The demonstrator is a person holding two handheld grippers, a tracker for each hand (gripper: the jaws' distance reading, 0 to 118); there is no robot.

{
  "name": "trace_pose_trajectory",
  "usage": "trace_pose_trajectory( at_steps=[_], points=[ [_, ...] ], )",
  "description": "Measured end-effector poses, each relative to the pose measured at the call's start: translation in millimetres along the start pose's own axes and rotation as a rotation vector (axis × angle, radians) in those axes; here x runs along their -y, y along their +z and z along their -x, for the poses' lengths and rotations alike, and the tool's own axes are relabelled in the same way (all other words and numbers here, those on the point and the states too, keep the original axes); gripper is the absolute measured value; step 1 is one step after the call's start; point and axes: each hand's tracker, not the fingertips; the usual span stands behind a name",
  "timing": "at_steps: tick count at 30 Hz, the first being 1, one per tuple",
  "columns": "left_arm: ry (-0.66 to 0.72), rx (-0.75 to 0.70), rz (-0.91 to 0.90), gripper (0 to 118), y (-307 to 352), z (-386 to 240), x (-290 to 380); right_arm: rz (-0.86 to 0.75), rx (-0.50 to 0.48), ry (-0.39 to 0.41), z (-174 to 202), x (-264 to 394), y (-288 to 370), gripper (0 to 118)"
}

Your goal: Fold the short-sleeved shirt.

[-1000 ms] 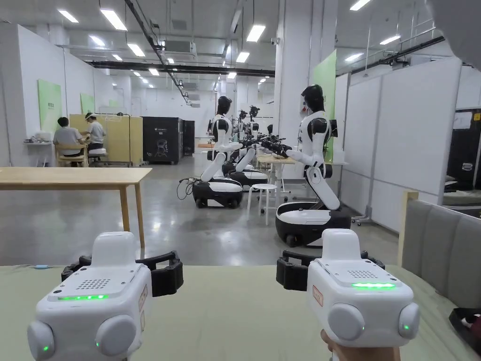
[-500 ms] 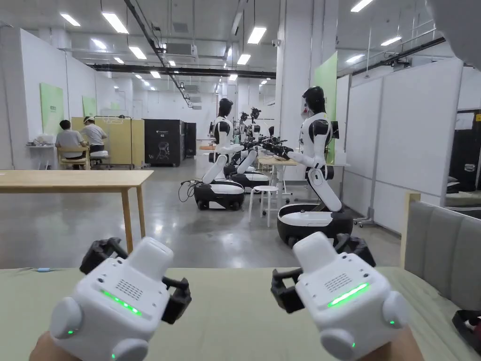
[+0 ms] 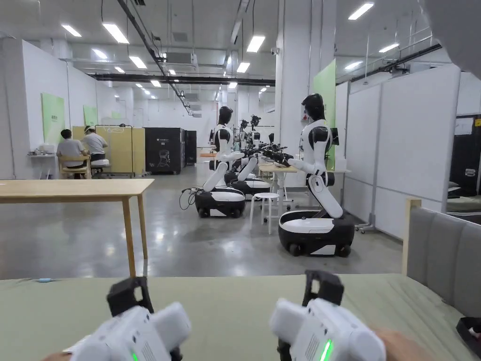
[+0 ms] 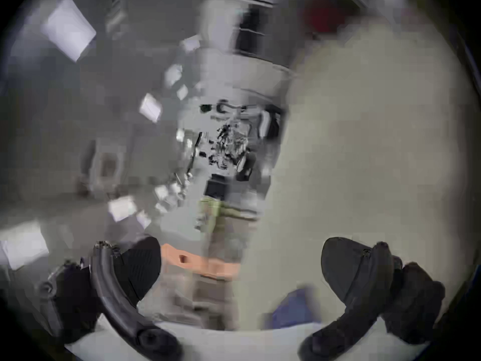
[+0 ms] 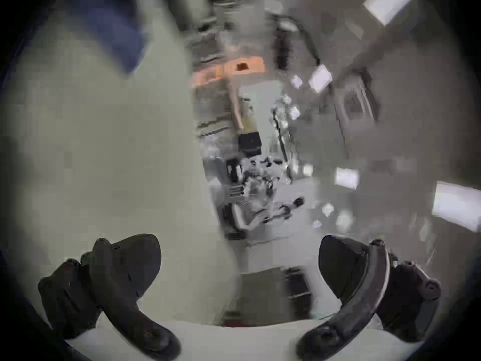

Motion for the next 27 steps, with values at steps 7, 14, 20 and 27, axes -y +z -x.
trace_pose_trajectory(
  at_steps=[7,14,20,27],
  points=[
    [0.863,0.036,-0.242,118,14,40,6,-0.139,-0.14,-1.126,-53,17,6,118],
    [0.926,0.006,-0.173,118,7,30,6,-0.114,-0.052,-1.022,-31,17,4,118],
    [0.91,-0.027,-0.134,118,3,27,6,-0.094,-0.022,-1.01,-33,14,4,118],
    [0.806,-0.097,-0.111,0,9,19,1,-0.025,0.102,-0.97,-31,15,4,0]
  ],
)
